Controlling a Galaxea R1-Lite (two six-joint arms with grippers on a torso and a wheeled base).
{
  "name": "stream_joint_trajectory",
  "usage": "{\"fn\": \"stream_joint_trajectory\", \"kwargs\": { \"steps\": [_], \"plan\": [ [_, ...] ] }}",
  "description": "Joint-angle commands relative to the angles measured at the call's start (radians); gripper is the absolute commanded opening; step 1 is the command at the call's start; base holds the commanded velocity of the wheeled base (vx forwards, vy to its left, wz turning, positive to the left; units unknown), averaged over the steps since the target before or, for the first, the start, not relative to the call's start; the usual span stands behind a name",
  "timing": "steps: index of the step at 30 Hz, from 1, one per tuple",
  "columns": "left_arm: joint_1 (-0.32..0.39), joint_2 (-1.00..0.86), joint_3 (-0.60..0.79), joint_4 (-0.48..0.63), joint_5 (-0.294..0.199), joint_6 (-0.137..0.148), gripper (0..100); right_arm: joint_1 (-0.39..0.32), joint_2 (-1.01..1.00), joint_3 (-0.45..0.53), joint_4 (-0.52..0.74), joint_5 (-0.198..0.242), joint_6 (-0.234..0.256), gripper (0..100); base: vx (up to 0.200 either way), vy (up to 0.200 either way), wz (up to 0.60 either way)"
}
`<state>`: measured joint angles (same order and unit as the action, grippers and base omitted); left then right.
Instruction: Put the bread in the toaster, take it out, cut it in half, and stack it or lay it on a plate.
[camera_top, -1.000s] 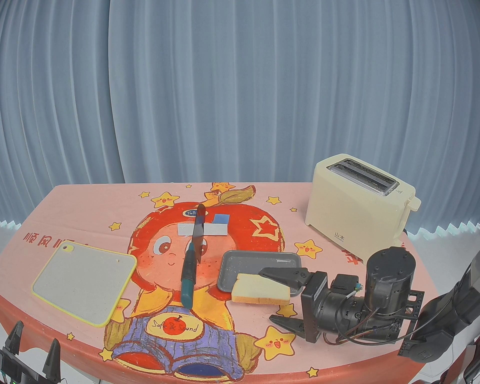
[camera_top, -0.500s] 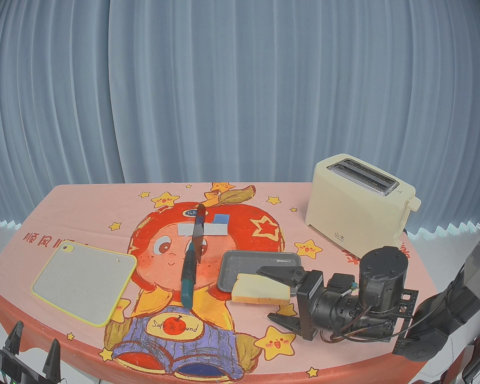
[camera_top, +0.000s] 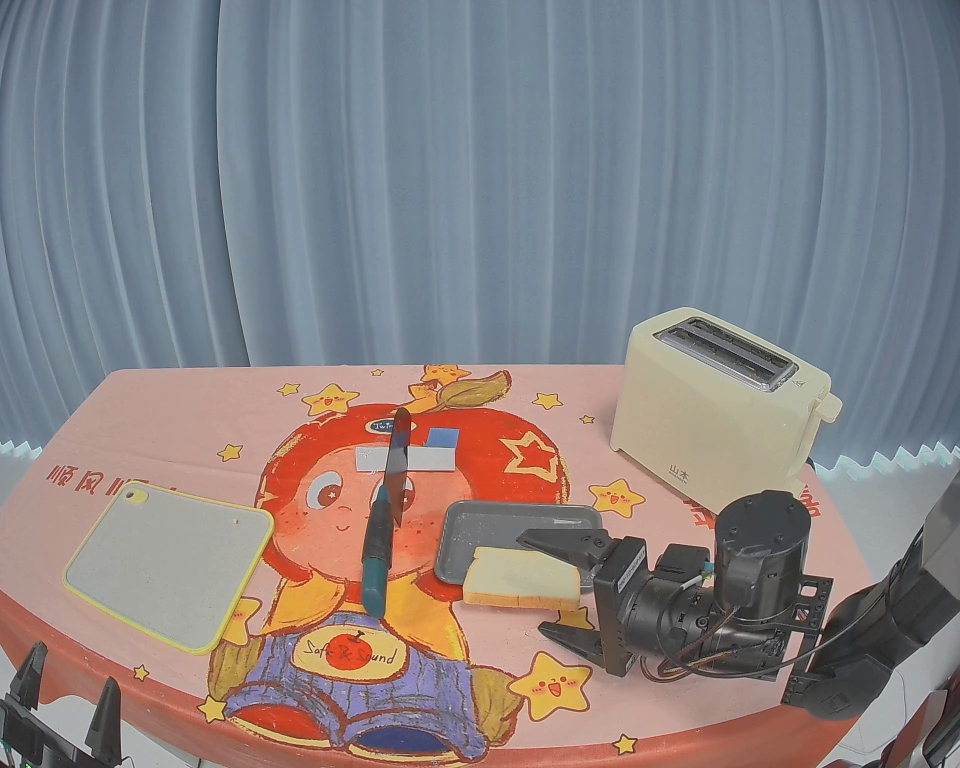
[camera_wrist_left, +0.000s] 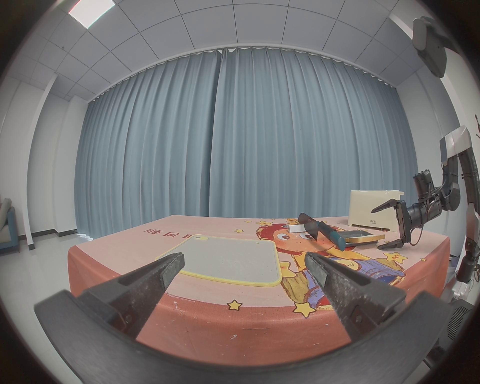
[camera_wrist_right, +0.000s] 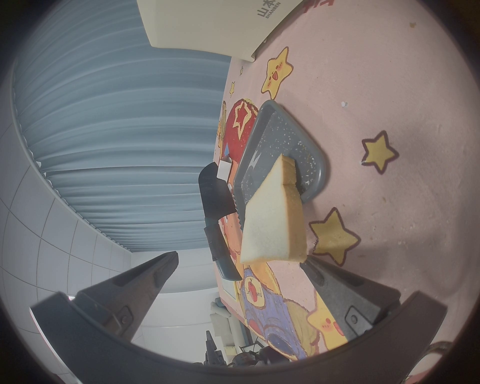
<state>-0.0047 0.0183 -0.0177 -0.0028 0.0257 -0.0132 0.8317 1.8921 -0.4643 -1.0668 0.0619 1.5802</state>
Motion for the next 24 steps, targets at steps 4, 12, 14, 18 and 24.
{"fn": "stream_joint_trajectory", "kwargs": {
  "steps": [4,12,14,18,24],
  "plan": [
    [0.0,0.002,0.018,0.001,0.0,-0.001,100,0.0,0.018,-0.014,-0.001,-0.001,0.0,100,0.0,0.0,0.0],
    [0.0,0.002,0.018,0.001,0.0,-0.001,100,-0.009,0.025,-0.033,-0.001,-0.001,0.004,100,0.0,0.0,0.0],
    [0.0,0.002,0.018,0.0,0.0,-0.001,100,-0.011,0.022,-0.033,-0.001,-0.001,0.018,100,0.0,0.0,0.0],
    [0.0,0.002,0.018,0.0,0.0,-0.001,100,-0.017,0.022,-0.036,-0.001,0.001,0.035,100,0.0,0.0,0.0],
    [0.0,0.002,0.018,0.001,0.0,-0.001,100,-0.022,0.027,-0.037,0.002,-0.001,0.043,0,0.0,0.0,0.0]
  ]
}}
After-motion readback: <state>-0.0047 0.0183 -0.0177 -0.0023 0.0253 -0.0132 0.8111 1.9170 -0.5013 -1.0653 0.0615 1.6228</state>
